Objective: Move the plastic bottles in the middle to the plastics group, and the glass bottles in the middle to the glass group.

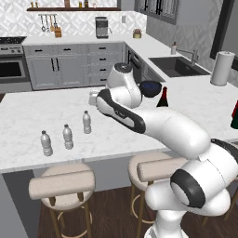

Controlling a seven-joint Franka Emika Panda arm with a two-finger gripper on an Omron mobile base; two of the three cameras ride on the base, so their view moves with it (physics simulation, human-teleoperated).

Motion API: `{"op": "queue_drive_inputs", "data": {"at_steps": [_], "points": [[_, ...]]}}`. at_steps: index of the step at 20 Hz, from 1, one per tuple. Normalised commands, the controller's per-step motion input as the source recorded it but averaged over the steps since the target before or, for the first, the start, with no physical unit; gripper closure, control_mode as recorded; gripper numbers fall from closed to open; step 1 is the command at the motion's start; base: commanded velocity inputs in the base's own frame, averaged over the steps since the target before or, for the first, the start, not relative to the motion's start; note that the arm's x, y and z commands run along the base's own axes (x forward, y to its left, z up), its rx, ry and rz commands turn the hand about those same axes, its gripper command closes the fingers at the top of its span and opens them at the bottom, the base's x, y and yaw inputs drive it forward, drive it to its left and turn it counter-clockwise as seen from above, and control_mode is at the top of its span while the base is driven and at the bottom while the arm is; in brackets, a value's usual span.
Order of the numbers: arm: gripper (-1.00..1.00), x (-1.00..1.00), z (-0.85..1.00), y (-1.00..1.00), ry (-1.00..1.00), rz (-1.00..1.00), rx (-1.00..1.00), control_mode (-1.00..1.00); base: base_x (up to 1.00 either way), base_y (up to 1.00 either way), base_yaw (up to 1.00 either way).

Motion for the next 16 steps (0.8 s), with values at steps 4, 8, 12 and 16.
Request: {"op": "queue_drive_inputs", "data": {"at_steps": [4,8,12,16], "points": [[-1.0,-0.28,0.09,-0.63,0.07,0.17,-0.14,-1.0,0.0,0.0,0.0],[-1.0,-0.29,0.02,-0.64,0.07,0.13,-0.15,-1.0,0.0,0.0,0.0],[-1.0,-0.23,0.0,-0.66,0.14,0.04,-0.09,-1.0,0.0,0.0,0.0],[-1.0,-0.11,0.0,-0.67,0.01,0.0,-0.09,-1.0,0.0,0.0,0.0]]}}
